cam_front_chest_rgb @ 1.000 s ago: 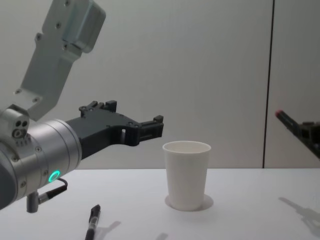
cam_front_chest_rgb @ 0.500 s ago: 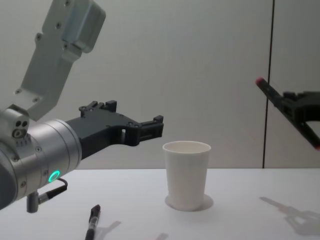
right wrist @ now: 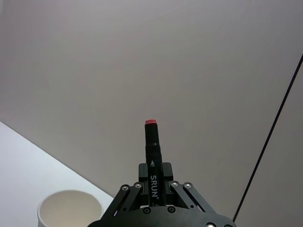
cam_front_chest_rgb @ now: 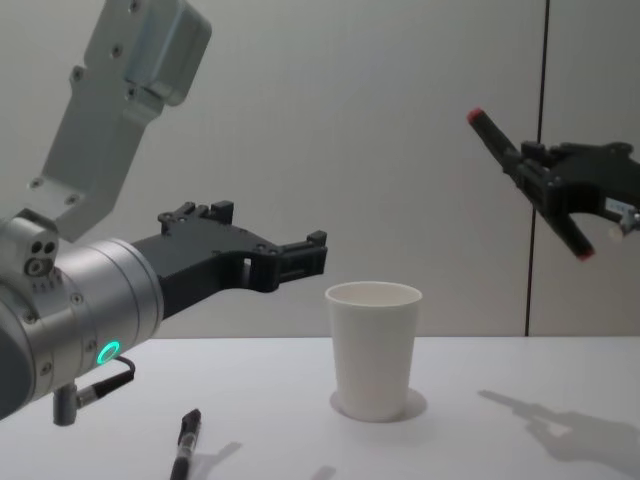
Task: Place the pen into the pen holder.
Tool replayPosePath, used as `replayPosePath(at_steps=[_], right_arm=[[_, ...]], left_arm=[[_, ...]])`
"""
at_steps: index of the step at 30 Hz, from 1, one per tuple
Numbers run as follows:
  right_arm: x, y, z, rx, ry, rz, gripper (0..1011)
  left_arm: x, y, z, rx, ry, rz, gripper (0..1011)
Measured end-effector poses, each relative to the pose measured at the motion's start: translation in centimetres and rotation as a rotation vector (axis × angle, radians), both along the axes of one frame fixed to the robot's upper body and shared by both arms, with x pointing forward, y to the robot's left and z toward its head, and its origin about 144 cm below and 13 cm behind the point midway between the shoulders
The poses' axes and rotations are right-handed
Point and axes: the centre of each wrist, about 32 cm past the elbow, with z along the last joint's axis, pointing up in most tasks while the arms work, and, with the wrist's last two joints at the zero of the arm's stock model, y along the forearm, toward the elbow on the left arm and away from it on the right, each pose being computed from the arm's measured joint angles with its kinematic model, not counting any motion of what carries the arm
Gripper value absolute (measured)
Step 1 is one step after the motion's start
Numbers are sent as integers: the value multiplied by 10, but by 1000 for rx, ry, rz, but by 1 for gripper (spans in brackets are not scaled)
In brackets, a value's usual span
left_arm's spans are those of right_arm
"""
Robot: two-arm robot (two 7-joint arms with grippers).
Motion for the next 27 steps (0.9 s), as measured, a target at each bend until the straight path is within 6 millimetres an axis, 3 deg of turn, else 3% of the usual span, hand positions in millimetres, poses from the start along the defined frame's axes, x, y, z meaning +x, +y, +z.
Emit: replayPosePath(at_steps=[27], right_arm=[[45,16,-19,140,-112,143,166]], left_arm=[[0,0,0,0,0,0,1001]])
